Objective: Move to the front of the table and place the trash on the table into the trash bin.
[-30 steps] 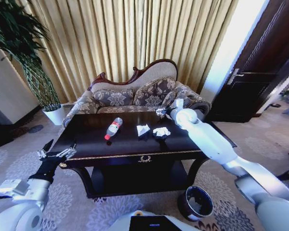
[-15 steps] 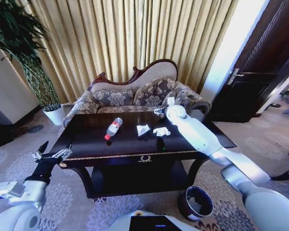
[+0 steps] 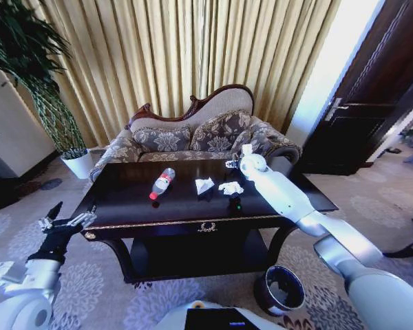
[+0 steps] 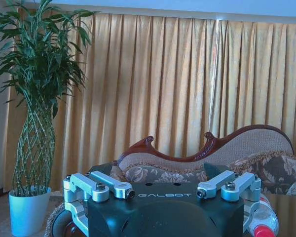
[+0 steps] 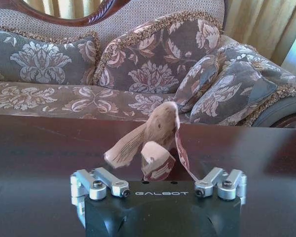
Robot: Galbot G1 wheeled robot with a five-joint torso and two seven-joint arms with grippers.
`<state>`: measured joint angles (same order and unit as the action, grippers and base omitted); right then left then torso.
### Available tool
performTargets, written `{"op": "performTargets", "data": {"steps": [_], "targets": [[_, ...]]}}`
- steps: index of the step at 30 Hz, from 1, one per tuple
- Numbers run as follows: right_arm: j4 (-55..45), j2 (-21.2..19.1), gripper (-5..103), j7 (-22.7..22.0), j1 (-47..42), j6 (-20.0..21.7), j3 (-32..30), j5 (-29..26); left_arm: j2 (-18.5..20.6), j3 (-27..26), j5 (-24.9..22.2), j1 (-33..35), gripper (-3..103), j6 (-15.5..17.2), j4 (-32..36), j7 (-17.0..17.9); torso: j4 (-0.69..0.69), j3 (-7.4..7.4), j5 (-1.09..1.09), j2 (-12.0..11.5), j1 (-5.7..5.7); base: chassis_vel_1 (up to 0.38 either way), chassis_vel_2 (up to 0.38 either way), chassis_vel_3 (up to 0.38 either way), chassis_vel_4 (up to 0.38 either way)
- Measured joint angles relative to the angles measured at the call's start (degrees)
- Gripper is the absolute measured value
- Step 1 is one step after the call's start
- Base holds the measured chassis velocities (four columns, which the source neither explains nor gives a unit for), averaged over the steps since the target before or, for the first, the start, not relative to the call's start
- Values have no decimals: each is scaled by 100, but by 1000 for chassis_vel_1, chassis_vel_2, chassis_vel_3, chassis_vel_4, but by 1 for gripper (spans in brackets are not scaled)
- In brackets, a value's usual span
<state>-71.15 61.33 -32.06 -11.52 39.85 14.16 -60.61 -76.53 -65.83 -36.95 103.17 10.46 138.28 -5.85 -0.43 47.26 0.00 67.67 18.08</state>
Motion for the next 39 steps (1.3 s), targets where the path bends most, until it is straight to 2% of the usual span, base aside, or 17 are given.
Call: {"op": "performTargets", "data": {"steps": [3, 4, 7, 8, 11, 12, 14, 15, 17, 18, 20, 22, 23, 27, 35, 38, 39], "targets": [[-46, -12, 80, 0, -16, -21, 4, 2, -6, -1, -13, -1, 100, -6, 0, 0, 0, 0, 0, 0, 0, 0, 0, 0, 0], [-46, -12, 80, 0, -16, -21, 4, 2, -6, -1, -13, -1, 100, -6, 0, 0, 0, 0, 0, 0, 0, 0, 0, 0, 0], [-78, -27, 63, 1, -22, -93, 33, 3, -11, -32, -27, 22, 100, -27, -1, -10, 1, 0, 0, 0, 0, 0, 0, 0, 0], [-78, -27, 63, 1, -22, -93, 33, 3, -11, -32, -27, 22, 100, -27, -1, -10, 1, 0, 0, 0, 0, 0, 0, 0, 0], [-87, -29, 47, 0, -31, -113, 35, 6, -4, -66, -52, 35, 100, -31, 2, -19, 1, 0, 0, 0, 0, 0, 0, 0, 0], [-87, -29, 47, 0, -31, -113, 35, 6, -4, -66, -52, 35, 100, -31, 2, -19, 1, 0, 0, 0, 0, 0, 0, 0, 0], [-112, -37, 36, 0, -57, -126, 29, 9, -1, -74, -54, 37, 100, -32, 23, -24, 1, 0, -1, 0, 0, 0, 0, 0, 0], [-112, -37, 36, 0, -57, -126, 29, 9, -1, -74, -54, 37, 100, -32, 23, -24, 1, 0, -1, 0, 0, 0, 0, 0, 0], [-139, -64, 25, 0, -86, -136, 22, 10, -5, -70, -54, 38, 100, -32, 50, -27, 1, 0, -1, 0, 0, 0, 0, 0, 0], [-139, -64, 25, 0, -86, -136, 22, 10, -5, -70, -54, 38, 100, -32, 50, -27, 1, 0, -1, 0, 0, 0, 0, 0, 0], [-160, -105, 14, 1, -96, -145, 13, 12, -7, -66, -54, 38, 100, -32, 77, -29, 0, 0, 0, 0, 0, 0, 0, 0, 0], [-171, -126, 14, 2, -99, -149, 6, 12, -7, -67, -53, 41, 100, -32, 86, -29, 0, 0, 0, 0, 0, 0, 0, 0, 0], [-188, -159, 4, 4, -105, -159, -3, 11, -6, -70, -53, 44, 100, -32, 102, -30, 0, 0, 0, 0, 0, 0, 0, 0, 0], [-259, -227, 0, 8, -171, -213, -56, -1, -5, -71, -50, 47, 100, -20, 149, -30, 0, 0, 0, 0, 0, 0, 0, 0, 0], [-592, -360, 0, 17, -364, -401, -193, -133, 9, -72, -50, 50, 100, -13, 177, -30, 1, 0, 0, 0, 0, 0, 0, 0, 0], [-1219, -617, 0, 58, -628, -765, -443, -176, 19, -86, -57, 46, 100, -12, 156, -29, 1, 0, 0, 0, 0, 0, 0, 0, 0], [-1219, -617, 0, 58, -628, -765, -443, -176, 19, -86, -57, 46, 100, -12, 156, -29, 1, 0, 0, 0, 0, 0, 0, 0, 0]]}}
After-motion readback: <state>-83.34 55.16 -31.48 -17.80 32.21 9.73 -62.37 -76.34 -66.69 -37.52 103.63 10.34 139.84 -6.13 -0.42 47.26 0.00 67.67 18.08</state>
